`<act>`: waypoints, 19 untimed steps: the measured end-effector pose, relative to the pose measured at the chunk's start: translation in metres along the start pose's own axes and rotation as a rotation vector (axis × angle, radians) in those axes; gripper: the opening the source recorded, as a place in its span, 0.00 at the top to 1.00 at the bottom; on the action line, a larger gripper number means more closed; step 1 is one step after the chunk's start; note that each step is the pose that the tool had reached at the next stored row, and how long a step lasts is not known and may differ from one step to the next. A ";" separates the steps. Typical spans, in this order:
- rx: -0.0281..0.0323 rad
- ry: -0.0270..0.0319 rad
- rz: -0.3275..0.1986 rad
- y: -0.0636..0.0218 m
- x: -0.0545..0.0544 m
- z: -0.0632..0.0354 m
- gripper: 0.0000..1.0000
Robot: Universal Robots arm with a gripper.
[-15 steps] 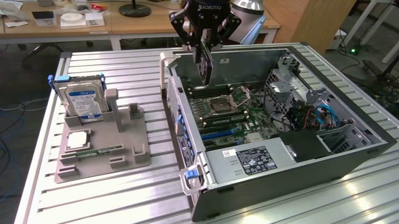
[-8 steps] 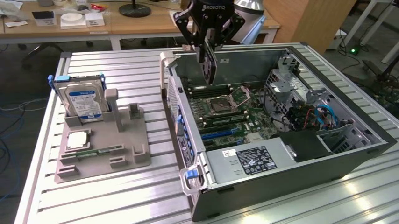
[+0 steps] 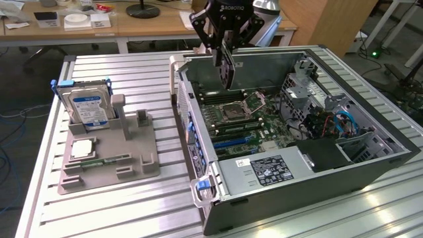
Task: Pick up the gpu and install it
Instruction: 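Pick up the gpu and move the gpu toward the slot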
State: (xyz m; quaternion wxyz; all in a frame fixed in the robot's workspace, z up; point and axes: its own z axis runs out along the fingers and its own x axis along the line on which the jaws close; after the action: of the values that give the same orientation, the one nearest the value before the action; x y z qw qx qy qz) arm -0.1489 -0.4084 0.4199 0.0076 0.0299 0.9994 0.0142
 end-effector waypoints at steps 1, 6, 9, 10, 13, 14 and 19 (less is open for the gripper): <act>0.0000 0.0000 0.000 0.0001 -0.001 0.0000 0.73; 0.0000 0.0000 0.000 0.0004 -0.007 0.0001 0.73; 0.0000 0.0000 0.000 0.0007 -0.011 0.0002 0.73; -0.0001 0.0000 0.000 0.0007 -0.012 0.0002 0.73; 0.0000 0.0000 0.000 0.0010 -0.016 0.0003 0.73; 0.0000 0.0000 0.000 0.0010 -0.017 0.0003 0.73; 0.0001 0.0000 -0.001 0.0014 -0.024 0.0004 0.73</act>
State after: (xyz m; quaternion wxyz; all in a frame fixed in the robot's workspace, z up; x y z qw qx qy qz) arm -0.1253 -0.4084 0.4199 0.0076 0.0296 0.9994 0.0142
